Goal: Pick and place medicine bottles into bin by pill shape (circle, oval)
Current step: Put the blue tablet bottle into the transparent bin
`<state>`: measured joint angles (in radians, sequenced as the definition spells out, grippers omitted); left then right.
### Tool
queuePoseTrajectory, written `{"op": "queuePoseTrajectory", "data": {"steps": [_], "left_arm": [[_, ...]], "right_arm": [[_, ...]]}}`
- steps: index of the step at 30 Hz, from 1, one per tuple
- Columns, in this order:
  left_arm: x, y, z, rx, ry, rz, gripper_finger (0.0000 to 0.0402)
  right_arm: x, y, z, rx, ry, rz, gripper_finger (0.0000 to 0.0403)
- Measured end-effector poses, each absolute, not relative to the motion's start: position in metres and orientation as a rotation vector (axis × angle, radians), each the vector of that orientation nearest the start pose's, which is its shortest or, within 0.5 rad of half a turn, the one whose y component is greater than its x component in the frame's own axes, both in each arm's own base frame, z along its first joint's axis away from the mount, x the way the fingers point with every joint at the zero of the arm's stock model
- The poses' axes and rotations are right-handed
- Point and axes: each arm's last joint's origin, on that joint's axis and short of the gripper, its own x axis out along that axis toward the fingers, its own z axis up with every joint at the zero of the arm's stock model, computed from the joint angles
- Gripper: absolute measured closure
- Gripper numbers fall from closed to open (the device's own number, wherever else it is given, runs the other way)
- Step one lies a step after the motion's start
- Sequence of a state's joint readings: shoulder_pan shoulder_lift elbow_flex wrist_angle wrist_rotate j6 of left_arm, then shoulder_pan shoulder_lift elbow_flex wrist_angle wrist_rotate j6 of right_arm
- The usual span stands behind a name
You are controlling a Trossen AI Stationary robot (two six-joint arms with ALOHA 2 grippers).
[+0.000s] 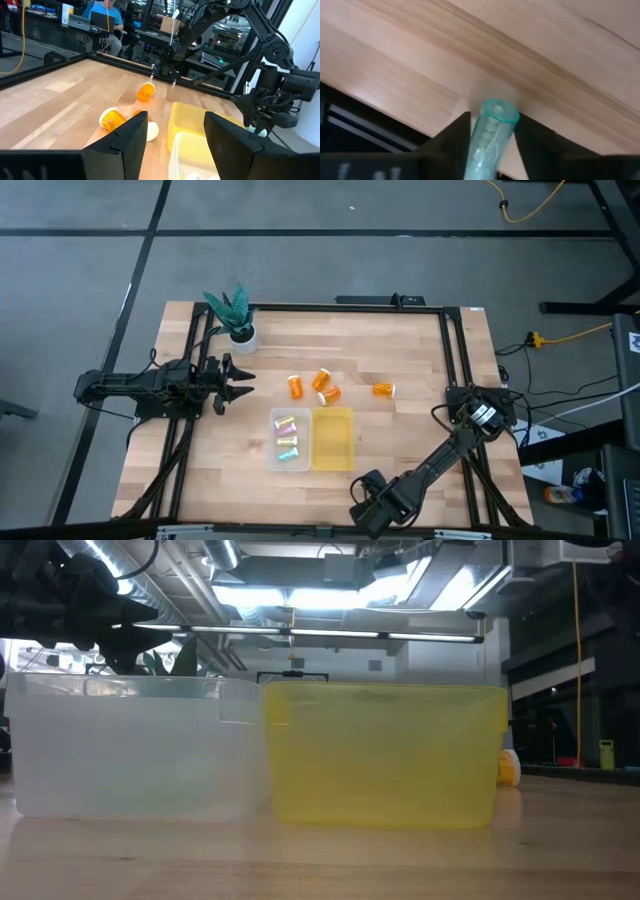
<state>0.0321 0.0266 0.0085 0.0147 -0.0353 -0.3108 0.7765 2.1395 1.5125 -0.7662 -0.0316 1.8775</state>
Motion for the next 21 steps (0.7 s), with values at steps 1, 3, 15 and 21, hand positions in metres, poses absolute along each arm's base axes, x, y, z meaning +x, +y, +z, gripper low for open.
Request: {"op": "queuePoseTrajectory", "data": {"steps": [1, 3, 15, 21], "left_arm": [[0.099, 0.004, 0.166, -0.311, -0.007, 0.067, 0.0211], [0.099, 0.004, 0.166, -0.311, -0.007, 0.067, 0.0211], [0.099, 0.004, 0.166, -0.329, -0.007, 0.067, 0.0211], [0.099, 0.004, 0.166, -0.338, -0.007, 0.067, 0.0211]], "right_arm": [[0.293, 0.289, 0.135, 0.991, 1.382, -0.71, 0.0264], [0.292, 0.288, 0.135, 0.973, 1.388, -0.72, 0.0291], [0.327, 0.252, 0.196, 0.794, 1.119, -0.342, 0.0305], [0.389, 0.217, 0.222, 0.608, 0.705, -0.073, 0.0309]]}}
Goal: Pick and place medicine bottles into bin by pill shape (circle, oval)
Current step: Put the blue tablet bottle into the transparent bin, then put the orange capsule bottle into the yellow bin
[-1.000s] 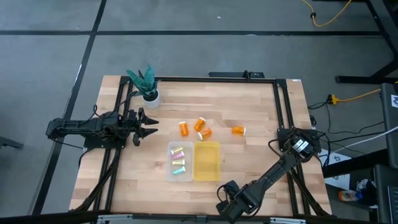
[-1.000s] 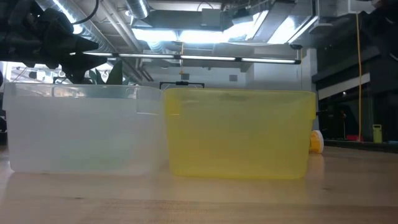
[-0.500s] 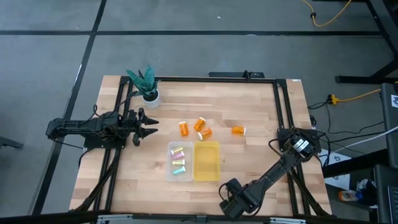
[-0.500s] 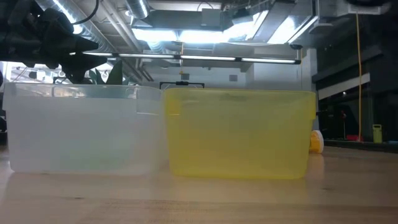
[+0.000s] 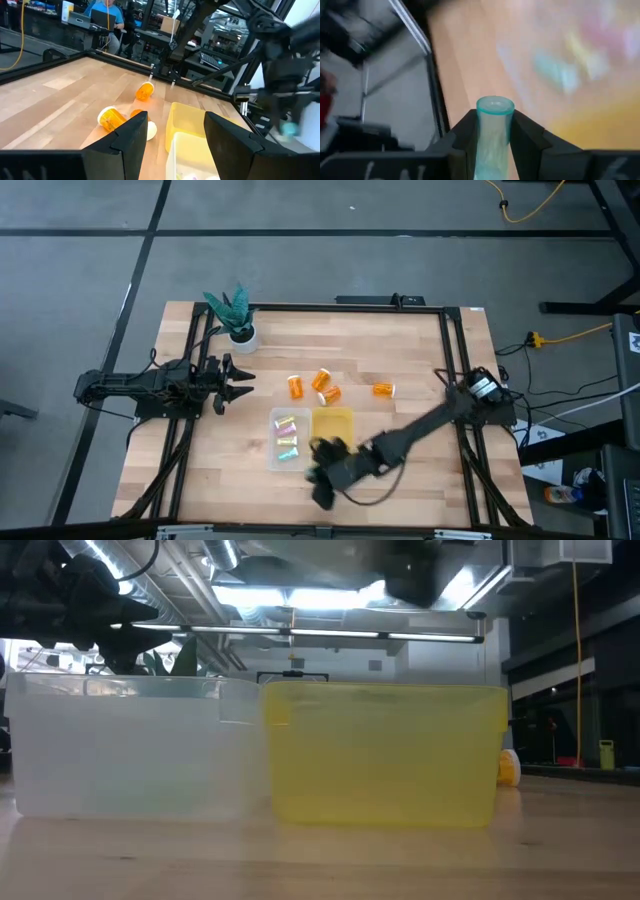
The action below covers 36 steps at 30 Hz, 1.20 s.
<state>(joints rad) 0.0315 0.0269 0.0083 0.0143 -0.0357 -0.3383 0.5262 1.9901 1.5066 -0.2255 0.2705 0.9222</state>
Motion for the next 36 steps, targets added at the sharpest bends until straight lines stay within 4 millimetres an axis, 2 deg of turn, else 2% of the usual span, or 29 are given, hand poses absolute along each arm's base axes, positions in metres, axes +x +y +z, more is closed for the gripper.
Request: {"op": "queuePoseTrajectory", "data": {"steps": [5, 11, 15, 19, 22, 25, 28, 36], "left_arm": [[0.099, 0.004, 0.166, -0.341, -0.007, 0.067, 0.0211], [0.099, 0.004, 0.166, -0.34, -0.007, 0.067, 0.0211], [0.099, 0.004, 0.166, -0.341, -0.007, 0.066, 0.0211], [0.099, 0.004, 0.165, -0.341, -0.001, 0.047, 0.0211], [0.099, 0.003, 0.165, -0.341, 0.002, 0.03, 0.0211], [0.099, 0.003, 0.165, -0.341, 0.003, 0.029, 0.0211], [0.099, 0.003, 0.165, -0.339, 0.003, 0.029, 0.0211], [0.099, 0.003, 0.165, -0.34, 0.003, 0.029, 0.0211]], "right_arm": [[0.42, 0.177, 0.236, 0.405, 0.491, -0.053, 0.0309], [0.436, 0.134, 0.238, 0.377, 0.453, -0.134, 0.0293], [0.442, 0.116, 0.238, 0.329, 0.456, -0.139, 0.0255], [0.444, 0.105, 0.236, 0.307, 0.504, -0.047, 0.0222], [0.444, 0.096, 0.24, 0.306, 0.529, 0.038, 0.0211], [0.436, 0.086, 0.256, 0.295, 0.547, 0.074, 0.0211], [0.419, 0.074, 0.274, 0.283, 0.613, 0.027, 0.0218], [0.345, 0.052, 0.314, 0.203, 0.891, -0.241, 0.023]]}}
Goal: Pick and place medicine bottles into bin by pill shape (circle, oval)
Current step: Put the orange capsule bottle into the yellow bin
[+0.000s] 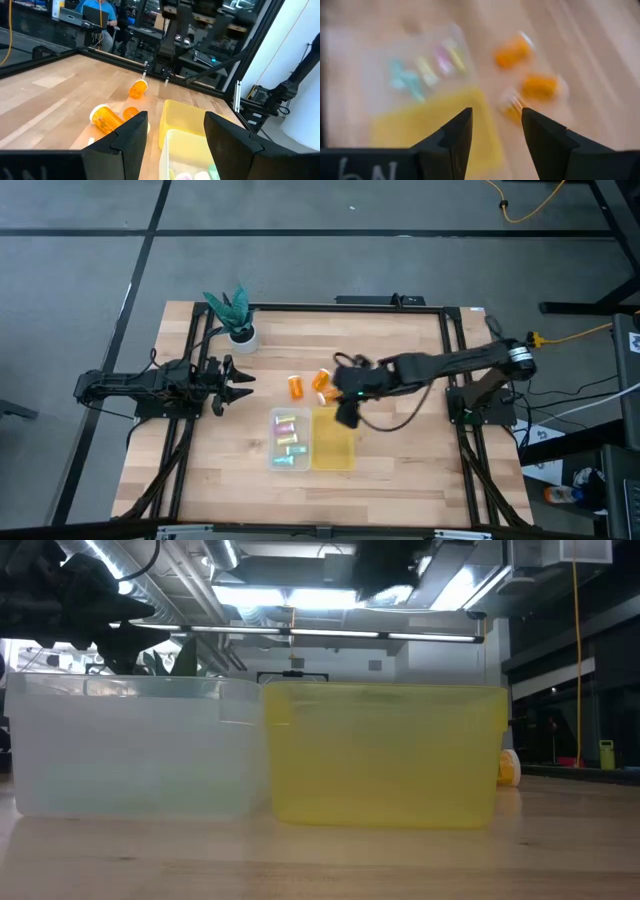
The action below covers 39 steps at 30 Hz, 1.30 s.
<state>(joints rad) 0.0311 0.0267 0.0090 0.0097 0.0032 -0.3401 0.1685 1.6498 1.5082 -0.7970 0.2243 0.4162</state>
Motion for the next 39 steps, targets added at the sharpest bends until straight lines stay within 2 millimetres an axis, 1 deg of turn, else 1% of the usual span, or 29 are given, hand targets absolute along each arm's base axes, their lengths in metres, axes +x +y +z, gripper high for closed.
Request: {"op": "queuePoseTrajectory", "data": {"steps": [4, 7, 10, 14, 18, 21, 26, 29, 31, 33, 35, 37, 39], "left_arm": [[0.099, 0.003, 0.165, -0.341, 0.004, 0.029, 0.0211], [0.099, 0.003, 0.165, -0.341, 0.004, 0.029, 0.0211], [0.099, 0.003, 0.165, -0.341, 0.004, 0.028, 0.0211], [0.099, 0.003, 0.165, -0.341, 0.004, 0.028, 0.0211], [0.099, 0.003, 0.165, -0.341, 0.004, 0.027, 0.0211], [0.099, 0.003, 0.165, -0.341, 0.004, 0.027, 0.0211], [0.099, 0.003, 0.165, -0.341, 0.004, 0.025, 0.0211], [0.099, 0.003, 0.165, -0.341, 0.004, 0.026, 0.0211], [0.099, 0.003, 0.165, -0.341, 0.004, 0.025, 0.0211], [0.099, 0.003, 0.165, -0.341, 0.005, 0.024, 0.0211], [0.099, 0.003, 0.165, -0.341, 0.005, 0.024, 0.0211], [0.099, 0.003, 0.165, -0.34, 0.005, 0.024, 0.0211], [0.099, 0.003, 0.165, -0.339, 0.005, 0.024, 0.0211]], "right_arm": [[0.304, 0.048, 0.327, 0.22, 1.029, -0.391, 0.0231], [0.282, 0.049, 0.333, 0.228, 1.093, -0.469, 0.0231], [0.271, 0.051, 0.335, 0.235, 1.128, -0.518, 0.0231], [0.263, 0.052, 0.334, 0.218, 1.193, -0.536, 0.0231], [0.255, 0.047, 0.332, 0.221, 1.265, -0.604, 0.0231], [0.246, 0.037, 0.332, 0.174, 1.344, -0.683, 0.0231], [0.243, 0.012, 0.331, 0.188, 1.35, -0.737, 0.0231], [0.233, -0.007, 0.325, 0.164, 1.369, -0.786, 0.0231], [0.224, -0.02, 0.323, 0.188, 1.365, -0.808, 0.0231], [0.214, -0.031, 0.317, 0.214, 1.379, -0.826, 0.0231], [0.208, -0.039, 0.31, 0.254, 1.358, -0.815, 0.0231], [0.202, -0.044, 0.302, 0.284, 1.343, -0.789, 0.0231], [0.202, -0.046, 0.292, 0.308, 1.316, -0.775, 0.0231]]}}
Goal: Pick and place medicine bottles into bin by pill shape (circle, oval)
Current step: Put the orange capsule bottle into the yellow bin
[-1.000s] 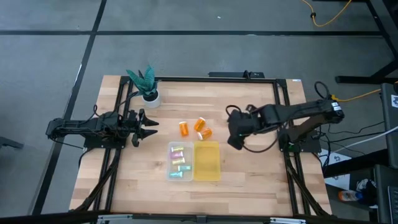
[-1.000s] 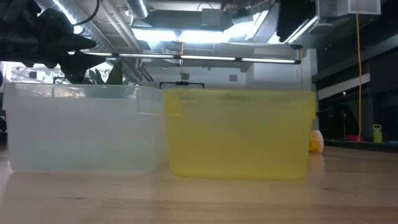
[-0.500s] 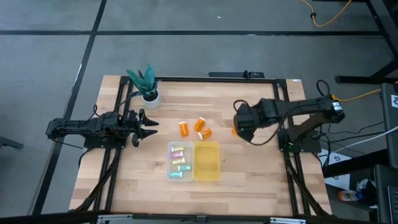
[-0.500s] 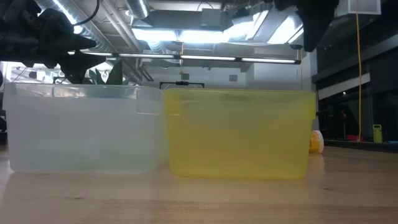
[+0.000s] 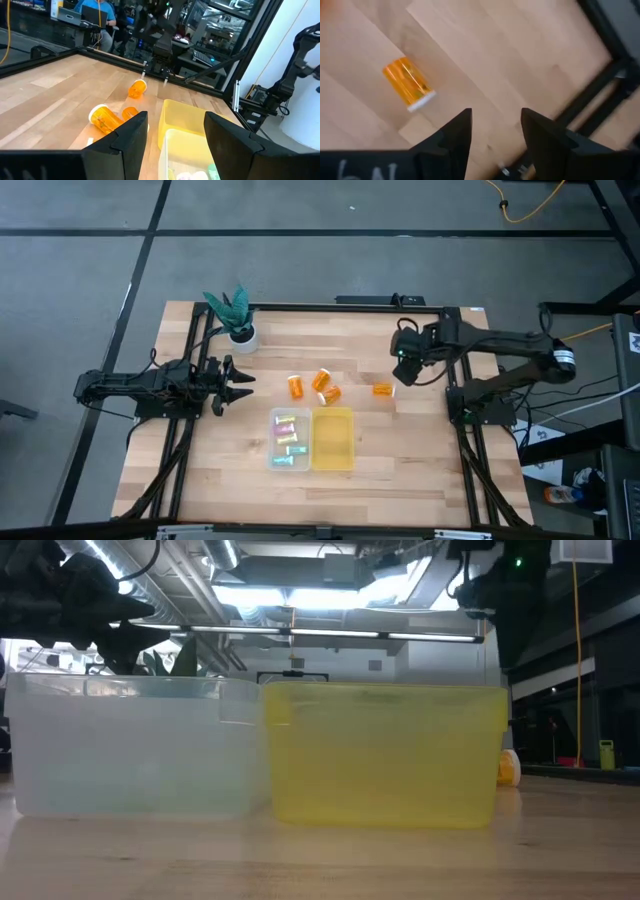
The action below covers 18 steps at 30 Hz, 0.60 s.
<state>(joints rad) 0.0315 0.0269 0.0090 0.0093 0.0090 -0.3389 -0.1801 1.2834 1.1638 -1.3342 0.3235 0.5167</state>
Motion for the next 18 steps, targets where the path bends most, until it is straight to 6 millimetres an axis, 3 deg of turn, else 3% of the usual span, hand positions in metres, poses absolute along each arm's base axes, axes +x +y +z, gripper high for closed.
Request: {"op": "queuePoseTrajectory", "data": {"steps": [7, 18], "left_arm": [[0.099, 0.003, 0.165, -0.338, 0.005, 0.024, 0.0211], [0.099, 0.003, 0.165, -0.338, 0.005, 0.024, 0.0211]], "right_arm": [[0.209, -0.048, 0.265, 0.347, 1.284, -0.744, 0.0231], [0.224, -0.052, 0.264, 0.256, 1.184, -0.667, 0.0215]]}}
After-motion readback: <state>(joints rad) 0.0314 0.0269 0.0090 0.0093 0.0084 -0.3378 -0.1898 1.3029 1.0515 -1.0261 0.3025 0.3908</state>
